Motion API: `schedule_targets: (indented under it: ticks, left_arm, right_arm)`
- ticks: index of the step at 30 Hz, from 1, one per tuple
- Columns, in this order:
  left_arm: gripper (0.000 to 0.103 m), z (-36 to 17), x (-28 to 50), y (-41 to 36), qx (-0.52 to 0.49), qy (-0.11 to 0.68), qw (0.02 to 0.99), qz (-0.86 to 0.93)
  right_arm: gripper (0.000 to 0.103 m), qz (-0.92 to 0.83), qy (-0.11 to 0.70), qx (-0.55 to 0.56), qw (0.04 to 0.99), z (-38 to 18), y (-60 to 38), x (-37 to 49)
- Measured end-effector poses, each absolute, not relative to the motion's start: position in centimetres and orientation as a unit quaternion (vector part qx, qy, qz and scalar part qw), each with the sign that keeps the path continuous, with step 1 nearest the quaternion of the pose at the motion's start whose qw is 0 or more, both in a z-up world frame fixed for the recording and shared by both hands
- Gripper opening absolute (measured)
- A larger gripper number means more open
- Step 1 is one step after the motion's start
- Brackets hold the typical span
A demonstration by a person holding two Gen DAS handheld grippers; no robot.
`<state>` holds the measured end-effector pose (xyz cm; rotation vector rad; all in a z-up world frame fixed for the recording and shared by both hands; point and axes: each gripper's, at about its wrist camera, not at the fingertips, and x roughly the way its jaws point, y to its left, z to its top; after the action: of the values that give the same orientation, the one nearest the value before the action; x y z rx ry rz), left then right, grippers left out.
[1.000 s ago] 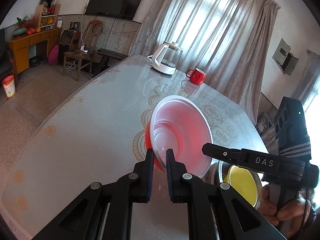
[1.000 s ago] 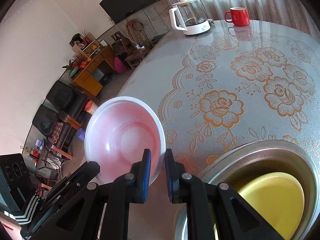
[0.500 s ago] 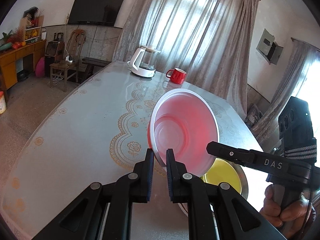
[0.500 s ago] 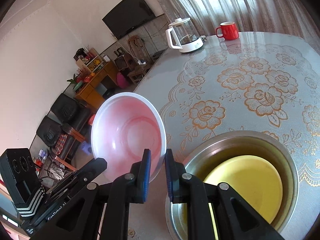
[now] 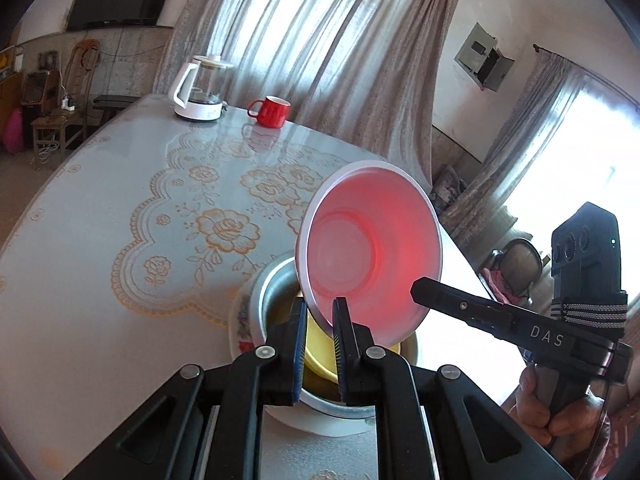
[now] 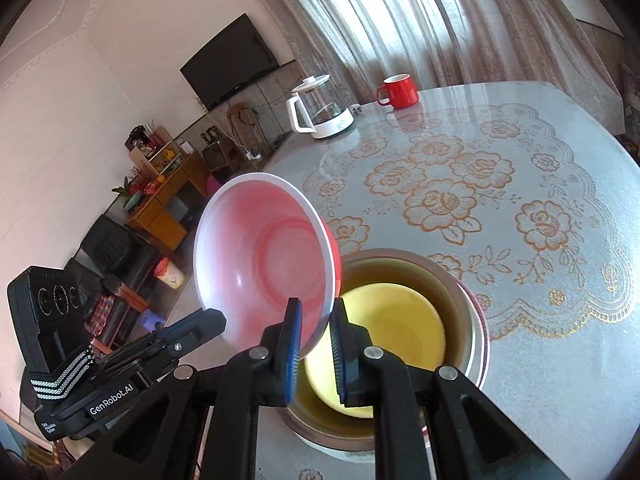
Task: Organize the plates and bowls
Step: 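Lower the red-and-white bowl into the yellow bowl with both grippers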
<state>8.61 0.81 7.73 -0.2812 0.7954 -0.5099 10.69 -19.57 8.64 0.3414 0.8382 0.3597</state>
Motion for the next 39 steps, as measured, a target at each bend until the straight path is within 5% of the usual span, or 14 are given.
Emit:
schedule_targets:
  ticks: [25, 39]
  left_arm:
    - [0.012, 4.3, 8.3, -1.6, -0.155, 0.459, 0.829, -0.279]
    - [0.012, 3.2, 9.0, -1.0, -0.153, 0.467, 0.834, -0.251]
  right_arm:
    - [0.026, 0.128, 0.469, 0.204, 0.850, 4.3, -23.4, 9.4]
    - [0.030, 0.082, 0.431, 0.191, 0.878, 4.7, -23.9, 9.5]
